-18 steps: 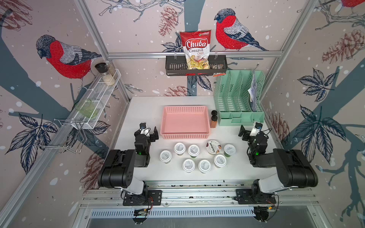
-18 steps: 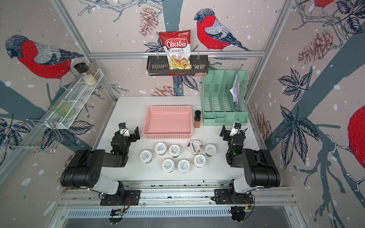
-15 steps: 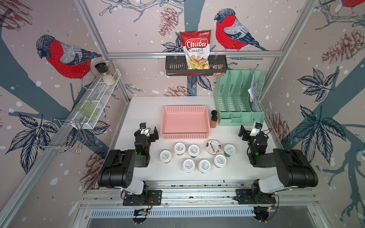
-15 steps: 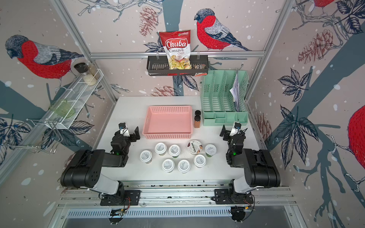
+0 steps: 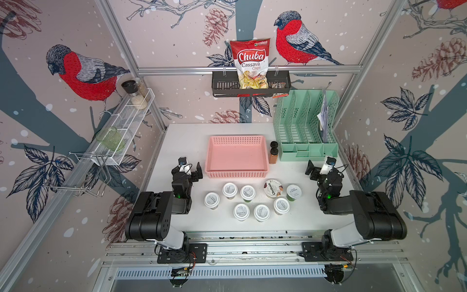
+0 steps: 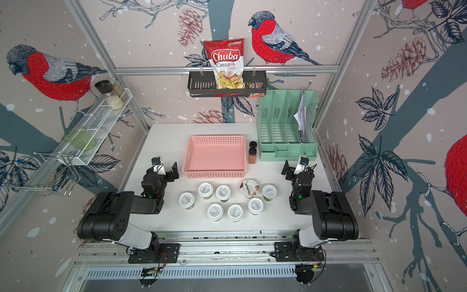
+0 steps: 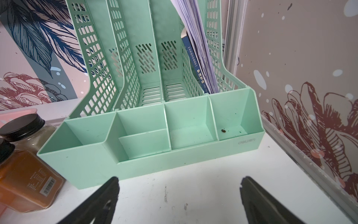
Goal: Put the yogurt in the basket
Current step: Pick up the yogurt from the center of the board.
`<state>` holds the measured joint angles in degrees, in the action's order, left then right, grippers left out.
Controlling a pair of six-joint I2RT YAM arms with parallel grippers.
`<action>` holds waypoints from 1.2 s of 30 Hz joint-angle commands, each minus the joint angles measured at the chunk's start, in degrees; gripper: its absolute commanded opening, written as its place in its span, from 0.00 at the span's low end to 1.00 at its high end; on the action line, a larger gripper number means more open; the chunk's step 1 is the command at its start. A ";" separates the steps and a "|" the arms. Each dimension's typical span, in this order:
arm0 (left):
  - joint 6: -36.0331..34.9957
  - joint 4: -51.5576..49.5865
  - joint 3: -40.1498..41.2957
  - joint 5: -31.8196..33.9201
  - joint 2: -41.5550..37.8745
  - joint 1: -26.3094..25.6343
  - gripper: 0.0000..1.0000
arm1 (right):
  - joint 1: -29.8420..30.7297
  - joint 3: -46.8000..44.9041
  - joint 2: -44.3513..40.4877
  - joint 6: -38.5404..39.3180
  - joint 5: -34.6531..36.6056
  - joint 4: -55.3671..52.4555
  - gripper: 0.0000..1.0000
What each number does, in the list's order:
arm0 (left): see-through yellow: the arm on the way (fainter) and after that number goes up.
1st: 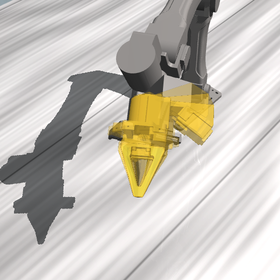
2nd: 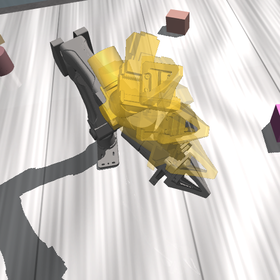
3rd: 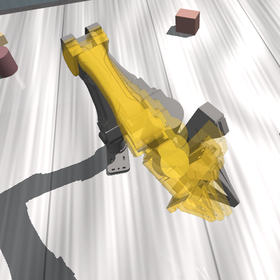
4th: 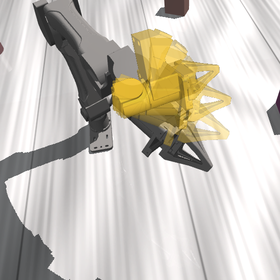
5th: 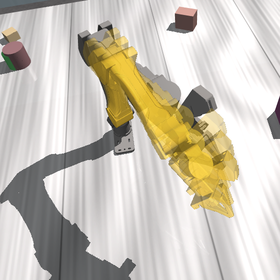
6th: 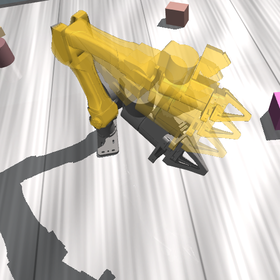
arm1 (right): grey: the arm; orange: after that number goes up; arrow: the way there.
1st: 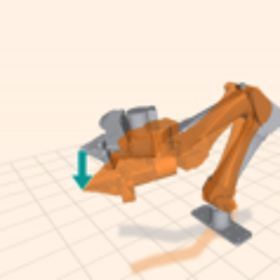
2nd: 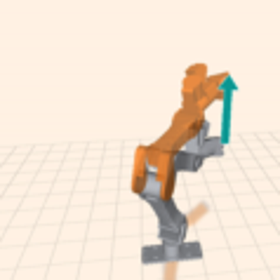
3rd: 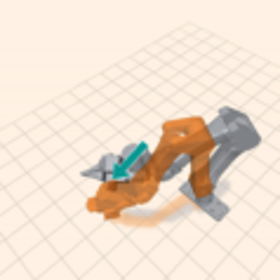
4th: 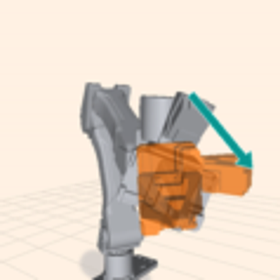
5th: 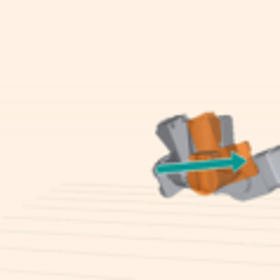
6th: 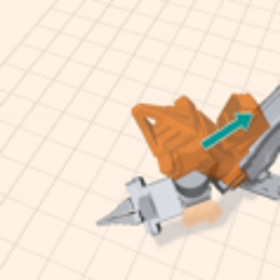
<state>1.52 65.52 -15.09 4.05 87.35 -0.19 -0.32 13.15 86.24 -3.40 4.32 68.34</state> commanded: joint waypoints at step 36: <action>24.56 -79.51 -44.40 23.50 -16.29 -20.38 0.98 | 33.45 31.15 -27.53 -36.42 5.59 -110.62 0.99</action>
<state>26.72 -14.61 -60.25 28.03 72.79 -20.40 32.93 45.21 58.83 -39.27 14.13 -40.71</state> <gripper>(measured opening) 0.981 0.990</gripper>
